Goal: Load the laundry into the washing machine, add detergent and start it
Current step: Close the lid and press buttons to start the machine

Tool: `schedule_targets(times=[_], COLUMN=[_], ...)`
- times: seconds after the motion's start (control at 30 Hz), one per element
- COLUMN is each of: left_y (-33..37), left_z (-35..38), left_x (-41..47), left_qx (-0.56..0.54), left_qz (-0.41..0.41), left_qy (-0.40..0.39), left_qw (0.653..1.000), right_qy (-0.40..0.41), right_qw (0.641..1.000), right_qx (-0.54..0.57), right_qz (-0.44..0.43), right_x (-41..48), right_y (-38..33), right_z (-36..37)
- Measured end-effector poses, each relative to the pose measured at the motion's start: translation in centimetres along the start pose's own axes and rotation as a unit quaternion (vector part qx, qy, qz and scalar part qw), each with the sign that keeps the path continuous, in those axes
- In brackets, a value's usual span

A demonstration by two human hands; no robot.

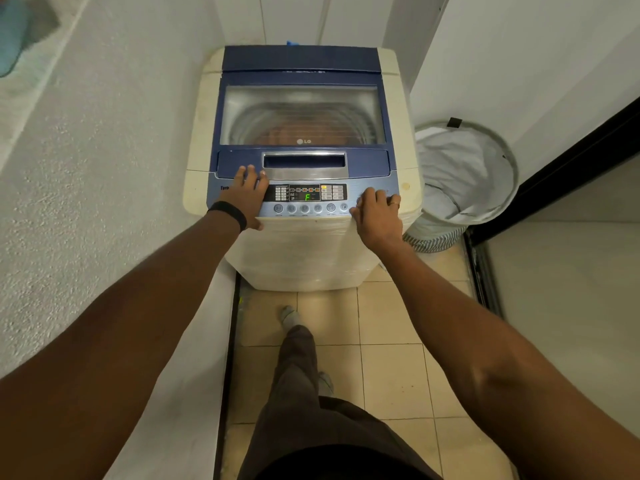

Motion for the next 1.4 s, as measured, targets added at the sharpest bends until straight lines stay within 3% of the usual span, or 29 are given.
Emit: schedule_targets(times=[0.33, 0.57, 0.93, 1.17, 1.4], left_y=[0.3, 0.2, 0.1, 0.0, -0.3], left_z=[-0.4, -0.1, -0.1, -0.4, 0.0], left_x=[-0.5, -0.2, -0.4, -1.0, -0.9], left_qx=[0.013, 0.008, 0.006, 0.032, -0.008], left_qz=[-0.006, -0.006, -0.002, 0.015, 0.028], left_qy=[0.001, -0.001, 0.002, -0.011, 0.0], left_qw=[1.0, 1.0, 1.0, 0.999, 1.0], right_qy=[0.034, -0.031, -0.032, -0.08, -0.066], right_qw=[0.986, 0.978, 0.989, 0.992, 0.995], right_qx=[-0.065, -0.151, -0.058, -0.042, -0.024], right_qz=[-0.152, -0.138, -0.135, -0.091, -0.068], right_x=[-1.5, -0.3, -1.2, -0.5, -0.8], right_y=[1.0, 2.2, 1.4, 1.0, 0.4], right_z=[0.9, 2.7, 0.6, 0.2, -0.6])
Point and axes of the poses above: each hand's wrist, its own x-axis towards the middle knuckle, its own z-axis out of the palm, y = z × x, the point moved 5 cm from there along x, towards the middle knuckle, and after that the axes turned 6 degrees about -y, right-handed, at the moved point
